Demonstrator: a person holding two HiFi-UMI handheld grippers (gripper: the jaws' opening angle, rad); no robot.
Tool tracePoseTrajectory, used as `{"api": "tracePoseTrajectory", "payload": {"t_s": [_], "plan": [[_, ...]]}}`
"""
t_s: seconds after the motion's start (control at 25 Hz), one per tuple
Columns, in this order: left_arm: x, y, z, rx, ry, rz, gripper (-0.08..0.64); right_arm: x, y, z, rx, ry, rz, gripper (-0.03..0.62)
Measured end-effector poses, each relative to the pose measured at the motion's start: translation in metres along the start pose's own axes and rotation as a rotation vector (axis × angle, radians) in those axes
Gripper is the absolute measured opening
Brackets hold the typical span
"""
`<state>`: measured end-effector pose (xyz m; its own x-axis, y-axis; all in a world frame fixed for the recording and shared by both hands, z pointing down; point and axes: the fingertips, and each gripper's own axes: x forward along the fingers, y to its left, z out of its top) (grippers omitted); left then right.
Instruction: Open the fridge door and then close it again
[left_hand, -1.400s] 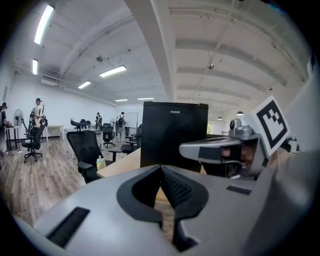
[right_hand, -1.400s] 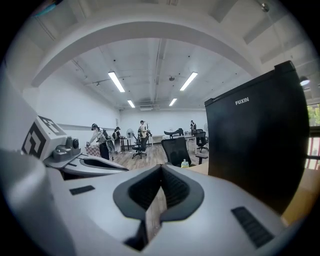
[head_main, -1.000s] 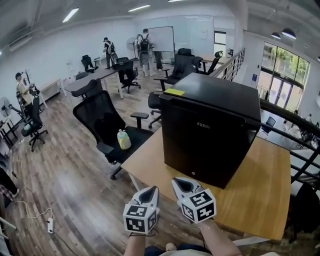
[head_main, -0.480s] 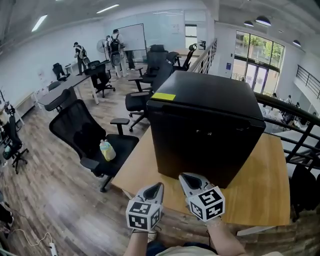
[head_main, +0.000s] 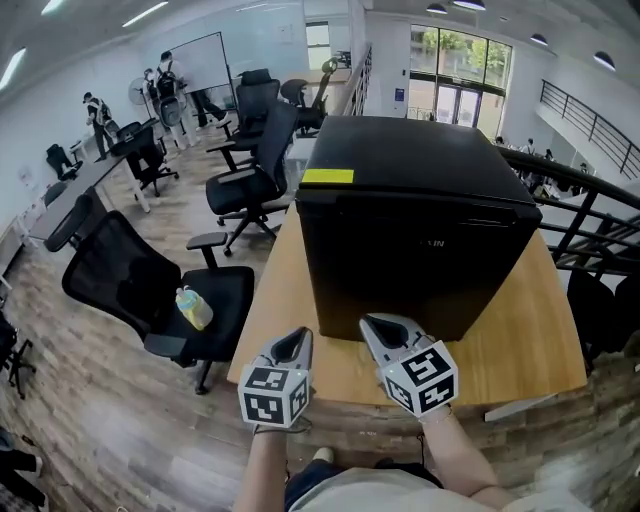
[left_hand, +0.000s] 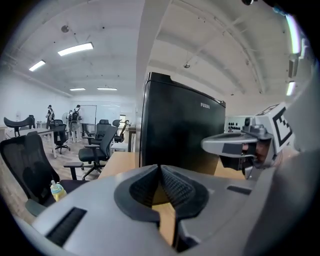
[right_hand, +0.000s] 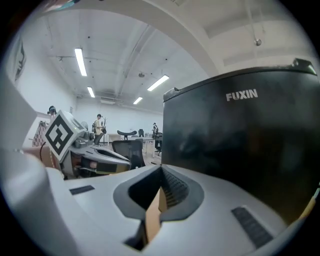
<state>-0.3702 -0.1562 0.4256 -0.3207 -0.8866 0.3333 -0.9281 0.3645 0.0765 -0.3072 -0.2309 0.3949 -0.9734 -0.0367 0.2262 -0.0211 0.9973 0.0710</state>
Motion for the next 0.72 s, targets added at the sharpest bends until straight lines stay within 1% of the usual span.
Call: {"api": "tracePoseTrajectory", "payload": {"t_s": [0.08,0.16,0.24,0.32,0.52,0.56,0.64,0.72], "plan": [[0.009,0.005,-0.001,0.004,0.010,-0.035,0.006,0.002,-0.002,0.004,-0.051,0.025,-0.044,-0.003],[0.017,0.005,0.000,0.025,0.025,-0.080,0.006,0.003,-0.006,0.006,-0.102,0.064,-0.078,-0.003],[0.024,0.004,0.002,0.052,0.044,-0.128,0.008,0.006,-0.009,0.007,-0.158,0.122,-0.089,-0.003],[0.033,0.004,0.005,0.071,0.053,-0.163,0.008,0.005,-0.017,0.009,-0.204,0.177,-0.120,-0.003],[0.048,0.014,0.016,0.101,0.059,-0.189,0.008,-0.006,-0.032,0.031,-0.294,0.237,-0.225,-0.003],[0.050,0.016,0.017,0.108,0.063,-0.189,0.018,-0.008,-0.036,0.033,-0.323,0.258,-0.251,-0.002],[0.054,0.021,0.019,0.118,0.066,-0.180,0.108,-0.013,-0.043,0.036,-0.386,0.304,-0.296,-0.002],[0.057,0.023,0.022,0.120,0.059,-0.183,0.121,-0.018,-0.050,0.039,-0.432,0.347,-0.332,0.002]]}}
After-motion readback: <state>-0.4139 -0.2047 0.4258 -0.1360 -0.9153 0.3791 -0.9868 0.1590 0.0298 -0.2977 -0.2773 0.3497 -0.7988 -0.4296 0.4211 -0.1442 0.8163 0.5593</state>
